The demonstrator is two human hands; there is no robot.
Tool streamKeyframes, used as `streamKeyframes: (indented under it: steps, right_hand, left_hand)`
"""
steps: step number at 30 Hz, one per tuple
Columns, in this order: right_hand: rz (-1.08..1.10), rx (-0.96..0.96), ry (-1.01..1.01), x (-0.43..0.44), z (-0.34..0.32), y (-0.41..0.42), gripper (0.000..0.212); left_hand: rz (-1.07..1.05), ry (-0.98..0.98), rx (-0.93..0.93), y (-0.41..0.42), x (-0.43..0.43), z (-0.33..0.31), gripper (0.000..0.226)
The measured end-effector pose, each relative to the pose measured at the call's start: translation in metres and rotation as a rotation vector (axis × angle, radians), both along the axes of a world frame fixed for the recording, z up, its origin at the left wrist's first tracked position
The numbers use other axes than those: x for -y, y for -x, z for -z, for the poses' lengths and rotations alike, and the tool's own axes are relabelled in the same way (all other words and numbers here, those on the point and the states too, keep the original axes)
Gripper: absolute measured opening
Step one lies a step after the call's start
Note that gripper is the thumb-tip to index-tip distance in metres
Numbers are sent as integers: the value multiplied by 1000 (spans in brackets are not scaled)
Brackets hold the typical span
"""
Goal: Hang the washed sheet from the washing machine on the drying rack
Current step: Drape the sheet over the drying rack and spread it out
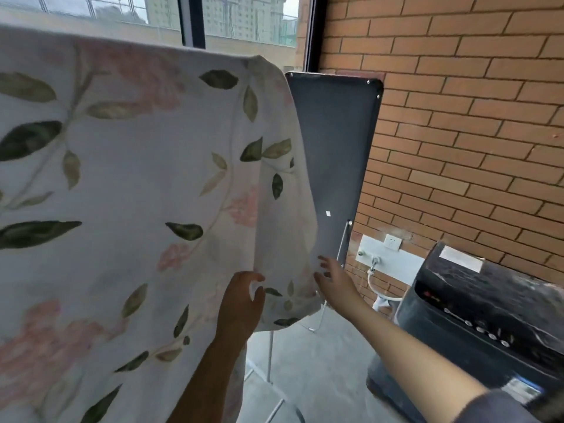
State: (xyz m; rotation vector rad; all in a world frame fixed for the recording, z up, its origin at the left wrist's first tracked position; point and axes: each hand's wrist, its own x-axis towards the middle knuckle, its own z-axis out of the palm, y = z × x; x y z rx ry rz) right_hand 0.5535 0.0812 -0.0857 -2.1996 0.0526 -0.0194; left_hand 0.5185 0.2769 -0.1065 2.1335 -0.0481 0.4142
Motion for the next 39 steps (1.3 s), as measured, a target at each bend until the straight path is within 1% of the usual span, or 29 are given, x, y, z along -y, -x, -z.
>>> streamKeyframes:
  steps: [3,5,6,7,9,10,11,12,13,14,15,17,19,21,22,24,25,27,28,30,32,33,34,35,36,37,39]
  right_hand:
    - [43,-74,-152,19,2,-59,47]
    - [59,-114,-247,25,3,-92,51]
    - [65,-143,-291,27,2,-108,55]
    - [65,-160,-357,31,3,-130,62]
    - [64,-206,-520,39,7,-173,81]
    - [43,-247,-562,42,10,-196,87]
    - [1,-283,-597,45,14,-218,86]
    - [-83,-322,-625,47,17,-241,74]
    - [-173,-326,-628,48,20,-260,53]
    - [-234,-287,-567,50,21,-274,28]
    - [-279,-207,-468,55,22,-290,11]
    - [-358,-80,-269,67,26,-321,19]
    - [-443,-12,-119,83,30,-350,18]
    - [-452,25,-48,95,32,-369,22]
    - [-435,27,-9,102,33,-376,28]
    - [-454,39,114,114,40,-389,40]
    - [-475,37,196,118,45,-394,38]
    - [-504,6,357,126,61,-401,31]
    - [-503,-13,416,131,69,-400,30]
    - [-505,-82,510,141,86,-396,30]
    - [-567,-153,583,152,104,-393,30]
    - [-642,-189,563,156,111,-391,28]
    - [-752,-248,489,160,117,-390,22]
    - [-861,-324,366,162,121,-390,15]
    - [-939,-441,233,164,118,-388,14]
    - [-988,-553,101,164,115,-388,17]
    - [-1002,-742,-106,155,106,-392,42]
  left_hand:
    - [-10,-26,-38,-52,22,-3,15]
    - [-50,-16,-81,-75,31,0,23]
    - [-78,-22,-115,-88,37,5,33]
    - [-114,-40,-161,-104,44,10,47]
    - [-206,-23,-236,-128,62,13,81]
    - [-271,-25,-231,-141,75,14,93]
    - [-345,-83,-183,-152,88,14,98]
    - [-432,-157,-140,-166,101,16,98]
    - [-525,-182,-132,-178,112,14,92]
    - [-612,-154,-172,-187,117,10,78]
    - [-706,-146,-197,-196,119,6,61]
    - [-863,-262,-216,-206,120,3,34]
    - [-943,-379,-200,-209,123,10,20]
    - [-915,-495,-199,-203,131,17,20]
    - [-905,-564,-214,-199,137,20,21]
    - [-935,-651,-258,-195,149,29,28]
    - [-942,-695,-294,-194,155,33,29]
    - [-916,-702,-496,-196,167,46,24]
    - [-900,-697,-633,-198,171,56,29]
    - [-835,-730,-777,-199,178,81,43]
    - [-783,-719,-884,-194,187,100,45]
    - [-771,-695,-952,-191,191,109,45]
    - [-776,-643,-1012,-188,194,116,43]
    - [-782,-584,-1053,-185,195,123,40]
    - [-796,-520,-1075,-181,195,127,36]
    - [-815,-455,-1080,-179,195,127,32]
    - [-847,-353,-1067,-175,191,124,29]
